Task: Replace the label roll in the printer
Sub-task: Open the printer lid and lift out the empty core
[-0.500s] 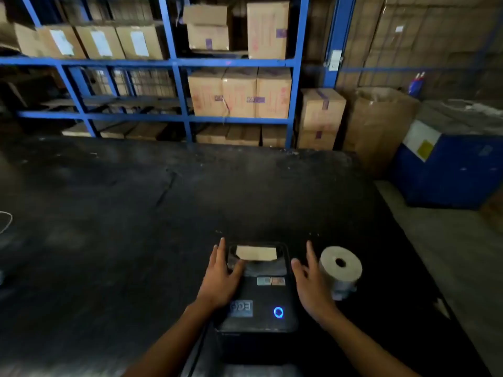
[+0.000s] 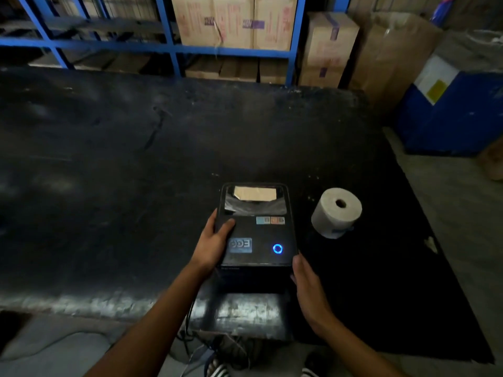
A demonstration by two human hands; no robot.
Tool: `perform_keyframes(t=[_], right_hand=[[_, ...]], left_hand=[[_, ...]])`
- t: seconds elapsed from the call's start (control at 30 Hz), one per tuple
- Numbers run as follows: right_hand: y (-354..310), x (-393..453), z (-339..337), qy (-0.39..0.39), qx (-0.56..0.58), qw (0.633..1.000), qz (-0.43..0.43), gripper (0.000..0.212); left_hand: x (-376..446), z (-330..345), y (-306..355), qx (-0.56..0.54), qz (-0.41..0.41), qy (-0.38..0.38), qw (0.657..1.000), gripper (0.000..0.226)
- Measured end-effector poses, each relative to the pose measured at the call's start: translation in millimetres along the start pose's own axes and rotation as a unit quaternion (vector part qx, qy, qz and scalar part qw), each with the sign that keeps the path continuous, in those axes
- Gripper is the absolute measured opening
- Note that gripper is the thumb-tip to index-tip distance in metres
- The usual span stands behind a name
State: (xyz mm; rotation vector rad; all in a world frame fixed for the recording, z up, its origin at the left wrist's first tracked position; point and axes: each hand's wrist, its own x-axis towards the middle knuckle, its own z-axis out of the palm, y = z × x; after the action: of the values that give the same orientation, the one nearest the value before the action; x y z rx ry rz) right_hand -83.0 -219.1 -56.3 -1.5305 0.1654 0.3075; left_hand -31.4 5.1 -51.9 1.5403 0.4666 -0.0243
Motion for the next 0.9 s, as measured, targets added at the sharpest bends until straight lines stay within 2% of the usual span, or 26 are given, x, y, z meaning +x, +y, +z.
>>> perform_keyframes(t=[0.13, 0.27, 0.47, 0.73, 0.9], right_hand=[[3.0, -3.9, 2.2, 0.035, 0.024, 0.999, -0.02, 0.043], [-3.8, 7.5, -4.6, 0.024, 0.018, 0.999, -0.031, 0.027], [-2.0, 17.2, -6.7, 0.031, -0.016, 0.998, -0.05, 0.027], [7.7, 13.7, -17.6, 0.015, -0.121, 0.991, -0.053, 0.024], [6.6, 10.5, -16.0, 0.014, -0.114, 0.992, -0.061, 0.021]], left_hand=[[2.9, 0.5, 1.6, -0.009, 0.009, -0.004, 1.0, 0.047], [7.1, -0.3, 10.7, -0.016, 0.018, 0.0, 1.0, 0.045], [8.9, 1.4, 17.3, -0.03, 0.029, 0.0, 0.999, 0.045], [1.1, 4.4, 3.3, -0.077, 0.004, -0.014, 0.997, 0.04], [-1.0, 3.0, 6.2, -0.074, -0.006, -0.031, 0.997, 0.046]])
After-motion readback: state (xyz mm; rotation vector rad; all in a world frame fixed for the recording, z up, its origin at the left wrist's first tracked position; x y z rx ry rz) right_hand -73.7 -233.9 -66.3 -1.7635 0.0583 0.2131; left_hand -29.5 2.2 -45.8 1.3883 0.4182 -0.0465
